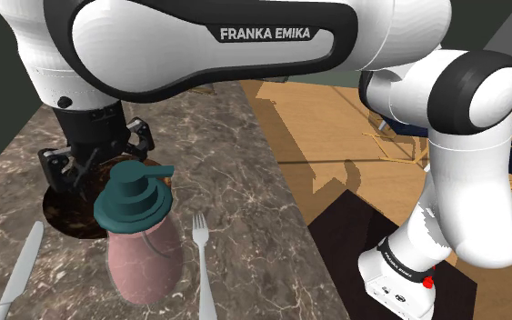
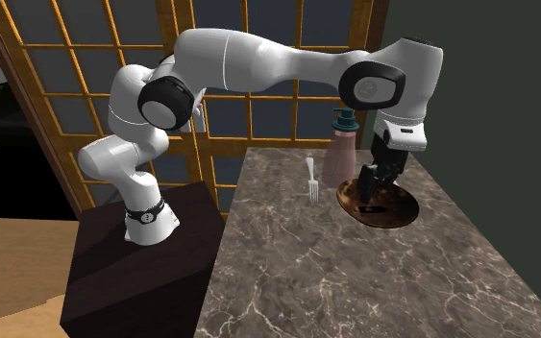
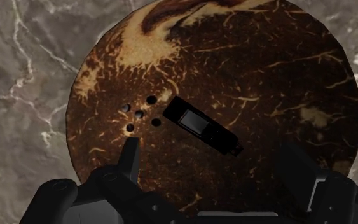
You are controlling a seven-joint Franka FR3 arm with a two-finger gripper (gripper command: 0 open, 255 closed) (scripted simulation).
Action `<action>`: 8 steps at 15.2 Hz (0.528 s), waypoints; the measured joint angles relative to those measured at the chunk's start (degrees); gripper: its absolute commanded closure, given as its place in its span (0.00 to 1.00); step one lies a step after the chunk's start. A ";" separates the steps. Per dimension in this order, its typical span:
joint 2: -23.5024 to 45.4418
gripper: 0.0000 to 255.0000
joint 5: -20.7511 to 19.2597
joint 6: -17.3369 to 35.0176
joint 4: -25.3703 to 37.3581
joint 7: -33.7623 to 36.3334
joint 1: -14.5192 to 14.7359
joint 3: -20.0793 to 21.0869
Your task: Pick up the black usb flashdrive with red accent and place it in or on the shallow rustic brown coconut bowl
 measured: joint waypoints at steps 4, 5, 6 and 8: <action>1.66 0.00 -0.46 -5.11 7.12 -0.51 1.90 -0.28; 1.72 0.00 -0.47 -6.61 8.75 -0.75 2.21 -0.30; 1.82 0.00 -0.50 -7.56 9.85 -0.86 2.47 -0.32; 2.07 0.00 -0.59 -8.49 11.05 -0.86 2.87 -0.36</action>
